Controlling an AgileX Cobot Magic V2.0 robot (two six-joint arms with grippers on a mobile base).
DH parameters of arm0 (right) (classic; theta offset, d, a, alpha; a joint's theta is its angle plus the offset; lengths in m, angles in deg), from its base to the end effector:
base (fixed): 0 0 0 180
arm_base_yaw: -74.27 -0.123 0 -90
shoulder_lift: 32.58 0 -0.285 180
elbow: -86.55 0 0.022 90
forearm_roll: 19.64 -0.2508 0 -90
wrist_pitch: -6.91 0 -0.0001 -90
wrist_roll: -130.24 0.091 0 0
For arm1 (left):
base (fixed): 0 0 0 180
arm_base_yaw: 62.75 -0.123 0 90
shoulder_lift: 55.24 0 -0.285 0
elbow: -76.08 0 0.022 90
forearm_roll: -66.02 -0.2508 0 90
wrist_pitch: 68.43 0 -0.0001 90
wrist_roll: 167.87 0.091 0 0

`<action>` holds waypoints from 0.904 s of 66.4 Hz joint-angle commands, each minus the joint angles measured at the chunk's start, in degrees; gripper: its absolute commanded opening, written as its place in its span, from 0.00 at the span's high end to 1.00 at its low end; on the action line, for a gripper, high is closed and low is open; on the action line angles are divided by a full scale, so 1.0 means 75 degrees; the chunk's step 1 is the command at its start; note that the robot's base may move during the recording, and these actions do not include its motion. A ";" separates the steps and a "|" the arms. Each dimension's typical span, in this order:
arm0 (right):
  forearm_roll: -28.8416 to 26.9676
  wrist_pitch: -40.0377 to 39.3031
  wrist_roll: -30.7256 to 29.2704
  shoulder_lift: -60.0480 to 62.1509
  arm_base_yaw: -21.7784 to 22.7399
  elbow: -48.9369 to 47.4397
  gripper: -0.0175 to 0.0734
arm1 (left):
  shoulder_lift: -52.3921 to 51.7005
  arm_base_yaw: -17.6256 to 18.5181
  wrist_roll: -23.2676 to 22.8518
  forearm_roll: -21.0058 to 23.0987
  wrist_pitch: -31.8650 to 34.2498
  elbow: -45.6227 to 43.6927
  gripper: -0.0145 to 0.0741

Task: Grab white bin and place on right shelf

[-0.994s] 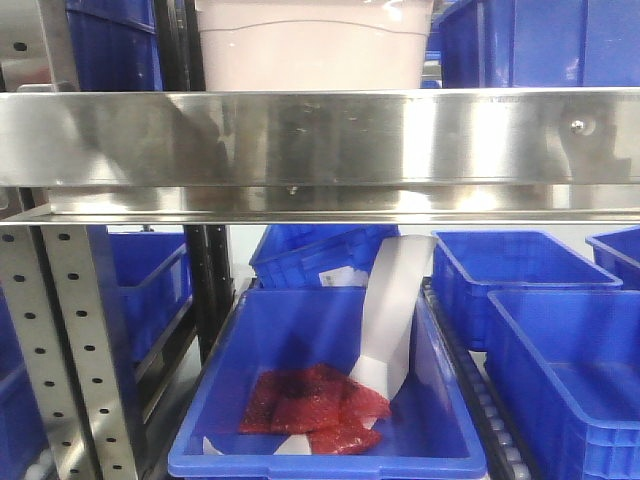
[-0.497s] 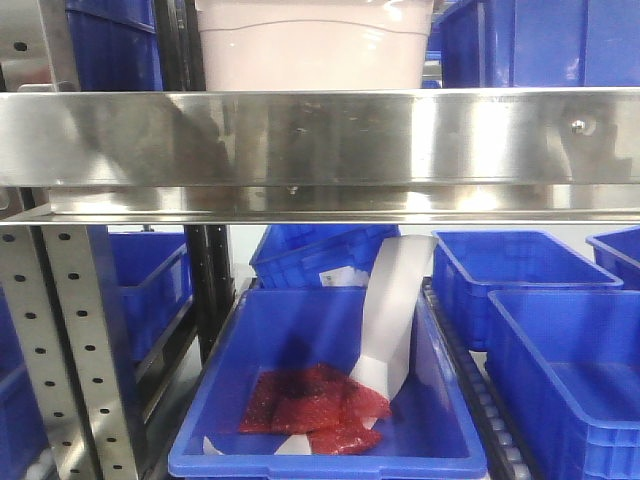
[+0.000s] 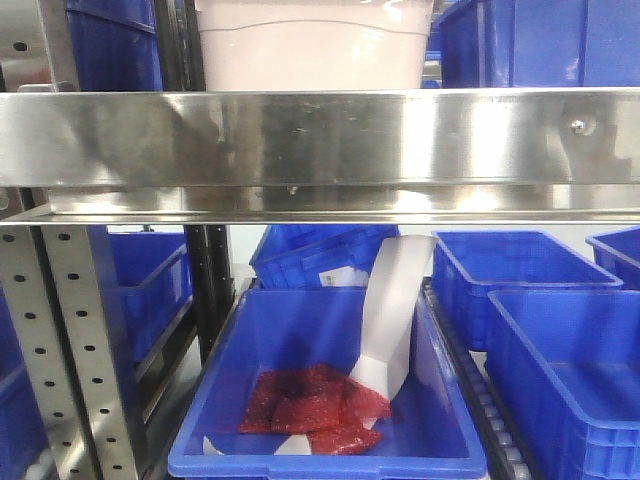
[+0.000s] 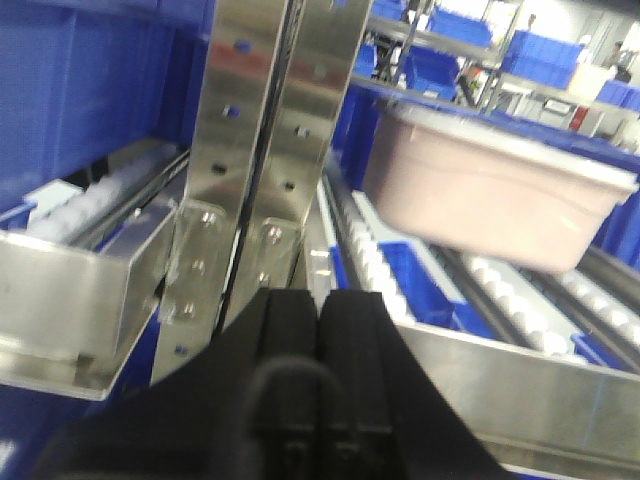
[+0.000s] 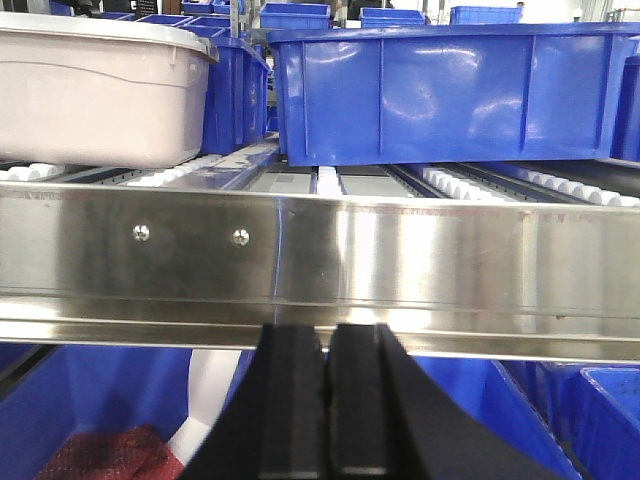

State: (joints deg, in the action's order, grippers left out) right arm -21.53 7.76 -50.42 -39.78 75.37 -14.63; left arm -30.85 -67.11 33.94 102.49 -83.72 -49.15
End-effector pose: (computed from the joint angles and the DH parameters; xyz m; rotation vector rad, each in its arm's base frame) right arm 0.0568 -0.0010 0.2029 0.0304 1.5159 0.0022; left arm 0.0733 -0.0088 0.3069 -0.1294 1.5981 -0.2520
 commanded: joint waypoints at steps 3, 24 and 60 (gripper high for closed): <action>0.0078 -0.0643 -0.0063 0.0139 0.0052 -0.0003 0.75 | -0.0215 0.0162 -0.2374 -0.1729 0.0605 0.0128 0.97; 0.0078 -0.0643 -0.0063 0.0139 0.0052 -0.0003 0.75 | -0.1335 0.0924 -0.3864 -0.4021 0.3124 0.2463 0.97; 0.0078 -0.0634 -0.0063 0.0139 0.0052 -0.0003 0.75 | -0.2391 0.0906 -0.2621 -0.3719 0.2699 0.3200 0.97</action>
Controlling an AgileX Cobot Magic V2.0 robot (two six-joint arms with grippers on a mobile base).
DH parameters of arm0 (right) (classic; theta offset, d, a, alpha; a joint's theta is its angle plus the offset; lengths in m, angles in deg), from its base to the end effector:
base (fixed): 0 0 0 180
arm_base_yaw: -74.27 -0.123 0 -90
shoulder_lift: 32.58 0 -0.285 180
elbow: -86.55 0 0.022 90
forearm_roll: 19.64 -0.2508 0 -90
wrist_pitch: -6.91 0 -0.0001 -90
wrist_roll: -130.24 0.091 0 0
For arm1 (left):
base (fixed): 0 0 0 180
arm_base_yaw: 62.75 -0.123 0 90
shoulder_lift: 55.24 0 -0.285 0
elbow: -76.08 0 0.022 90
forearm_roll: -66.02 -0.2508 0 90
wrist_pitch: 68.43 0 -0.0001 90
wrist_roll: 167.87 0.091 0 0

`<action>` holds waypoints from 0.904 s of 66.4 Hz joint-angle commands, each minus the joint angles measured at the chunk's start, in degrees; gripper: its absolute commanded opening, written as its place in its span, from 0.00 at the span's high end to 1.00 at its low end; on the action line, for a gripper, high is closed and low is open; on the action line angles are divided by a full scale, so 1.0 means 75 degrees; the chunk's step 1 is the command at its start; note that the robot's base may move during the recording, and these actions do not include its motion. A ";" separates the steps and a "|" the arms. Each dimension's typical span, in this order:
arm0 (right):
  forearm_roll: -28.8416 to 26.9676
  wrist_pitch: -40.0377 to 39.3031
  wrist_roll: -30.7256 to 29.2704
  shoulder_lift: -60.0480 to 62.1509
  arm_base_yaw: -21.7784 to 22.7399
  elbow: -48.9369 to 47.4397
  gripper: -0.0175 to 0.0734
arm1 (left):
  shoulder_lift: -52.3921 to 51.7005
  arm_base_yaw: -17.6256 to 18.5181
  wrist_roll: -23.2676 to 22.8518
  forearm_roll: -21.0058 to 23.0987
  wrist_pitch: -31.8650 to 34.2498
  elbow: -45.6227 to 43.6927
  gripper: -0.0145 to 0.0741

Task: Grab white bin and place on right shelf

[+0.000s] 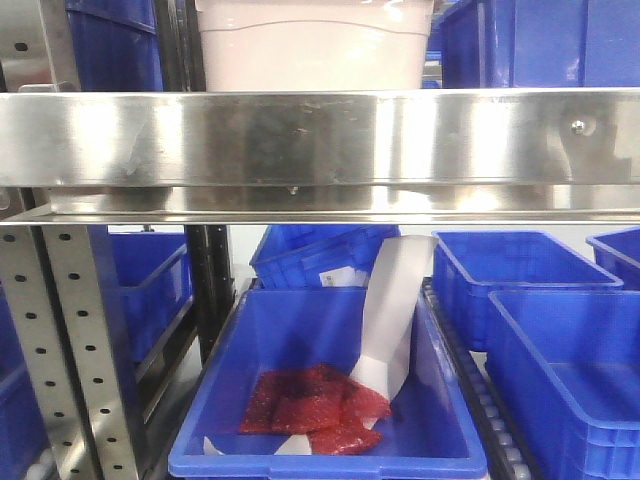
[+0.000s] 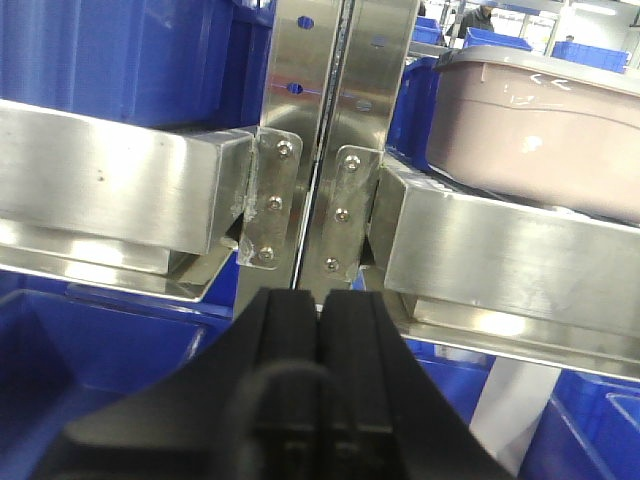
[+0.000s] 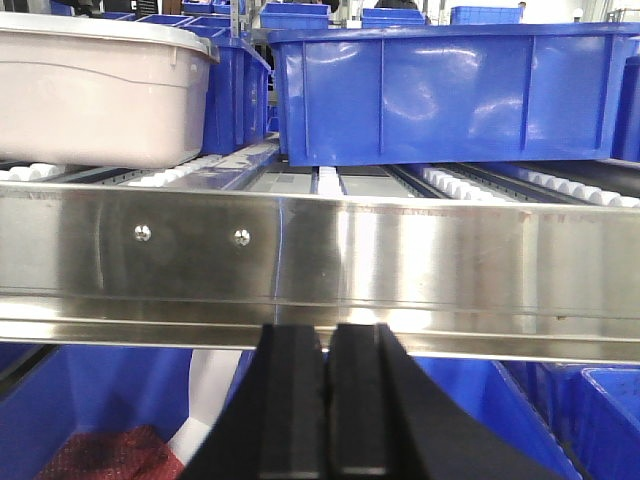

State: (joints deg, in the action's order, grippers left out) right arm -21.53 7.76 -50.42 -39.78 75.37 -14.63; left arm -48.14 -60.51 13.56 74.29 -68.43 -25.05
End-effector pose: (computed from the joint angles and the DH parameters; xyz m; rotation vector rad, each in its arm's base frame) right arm 0.0568 -0.0010 0.2029 0.0304 1.5159 0.0022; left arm 0.0566 -0.0022 0.2041 -0.0603 1.5006 -0.1275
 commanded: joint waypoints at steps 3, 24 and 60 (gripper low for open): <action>0.0078 -0.0634 -0.0063 0.0139 0.0052 -0.0003 0.75 | -0.0085 0.0026 0.0096 0.0042 0.0660 -0.0013 0.97; 0.0078 -0.0634 -0.0063 0.0139 0.0052 -0.0003 0.75 | -0.0085 0.0026 0.0361 0.0020 0.0646 -0.0013 0.97; 0.0078 -0.0634 -0.0063 0.0139 0.0052 -0.0003 0.75 | -0.0085 0.0026 0.0361 -0.0228 0.0370 -0.0013 0.97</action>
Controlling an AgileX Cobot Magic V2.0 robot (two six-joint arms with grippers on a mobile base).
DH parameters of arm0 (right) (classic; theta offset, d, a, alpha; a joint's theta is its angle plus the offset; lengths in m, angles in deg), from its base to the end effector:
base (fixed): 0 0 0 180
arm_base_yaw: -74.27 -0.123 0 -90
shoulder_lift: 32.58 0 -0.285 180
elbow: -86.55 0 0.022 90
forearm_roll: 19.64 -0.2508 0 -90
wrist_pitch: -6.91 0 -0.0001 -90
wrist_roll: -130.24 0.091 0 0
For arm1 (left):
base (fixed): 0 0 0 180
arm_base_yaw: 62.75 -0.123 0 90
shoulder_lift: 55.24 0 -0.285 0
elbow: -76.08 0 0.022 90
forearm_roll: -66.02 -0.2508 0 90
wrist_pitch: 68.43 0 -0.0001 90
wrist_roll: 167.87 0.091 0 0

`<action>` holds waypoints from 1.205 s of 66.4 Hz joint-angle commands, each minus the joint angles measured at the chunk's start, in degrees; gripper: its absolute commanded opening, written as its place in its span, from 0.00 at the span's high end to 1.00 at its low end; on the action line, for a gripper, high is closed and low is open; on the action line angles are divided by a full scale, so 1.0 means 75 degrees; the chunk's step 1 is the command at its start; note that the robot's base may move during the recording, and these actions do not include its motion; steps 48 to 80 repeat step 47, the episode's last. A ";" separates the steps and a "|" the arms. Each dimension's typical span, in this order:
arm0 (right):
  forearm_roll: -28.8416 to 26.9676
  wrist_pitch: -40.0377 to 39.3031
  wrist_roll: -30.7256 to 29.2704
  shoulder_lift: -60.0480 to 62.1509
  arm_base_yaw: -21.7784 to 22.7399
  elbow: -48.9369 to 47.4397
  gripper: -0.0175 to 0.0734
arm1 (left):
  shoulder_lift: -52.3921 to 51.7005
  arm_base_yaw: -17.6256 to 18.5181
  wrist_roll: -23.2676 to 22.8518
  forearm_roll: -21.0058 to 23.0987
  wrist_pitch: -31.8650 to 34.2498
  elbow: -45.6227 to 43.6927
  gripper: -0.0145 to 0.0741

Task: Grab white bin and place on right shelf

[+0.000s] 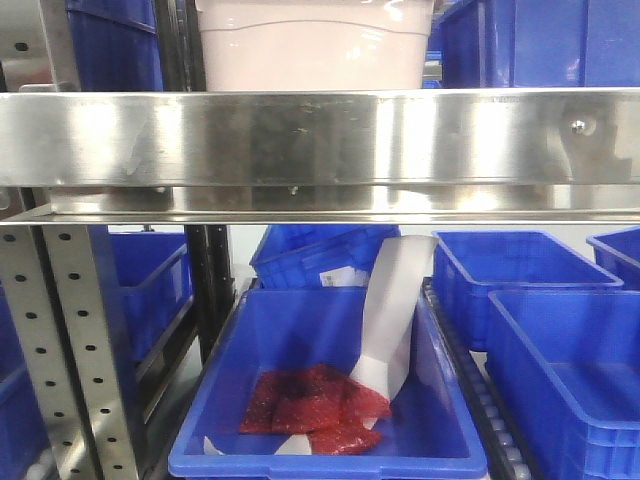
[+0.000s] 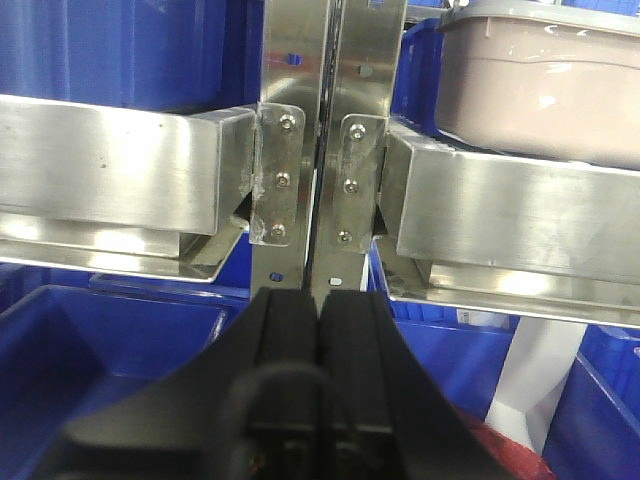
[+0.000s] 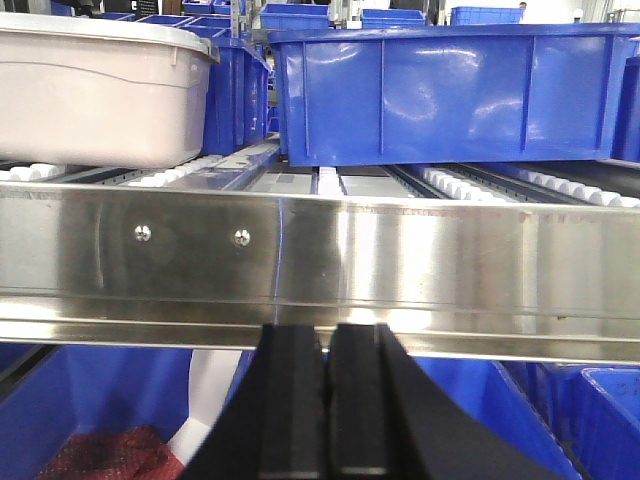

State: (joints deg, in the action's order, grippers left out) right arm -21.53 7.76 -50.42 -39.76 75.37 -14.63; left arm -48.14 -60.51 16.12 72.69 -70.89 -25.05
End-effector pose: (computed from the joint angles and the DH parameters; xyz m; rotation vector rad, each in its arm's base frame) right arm 0.0567 -0.0010 0.2030 0.0304 1.5155 0.0022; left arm 0.0567 -0.0027 0.2002 -0.0019 1.5435 -0.0719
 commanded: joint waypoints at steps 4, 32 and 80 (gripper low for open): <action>0.0078 -0.0634 -0.0063 0.0137 0.0052 -0.0003 0.75 | -0.0085 0.0026 0.0018 -0.0014 0.0698 -0.0013 0.97; 0.0078 -0.0634 -0.0063 0.0137 0.0052 -0.0003 0.75 | -0.0085 0.0026 0.0018 -0.0014 0.0698 -0.0013 0.97; 0.0078 -0.0634 -0.0063 0.0137 0.0052 -0.0003 0.75 | -0.0085 0.0026 0.0018 -0.0014 0.0698 -0.0013 0.97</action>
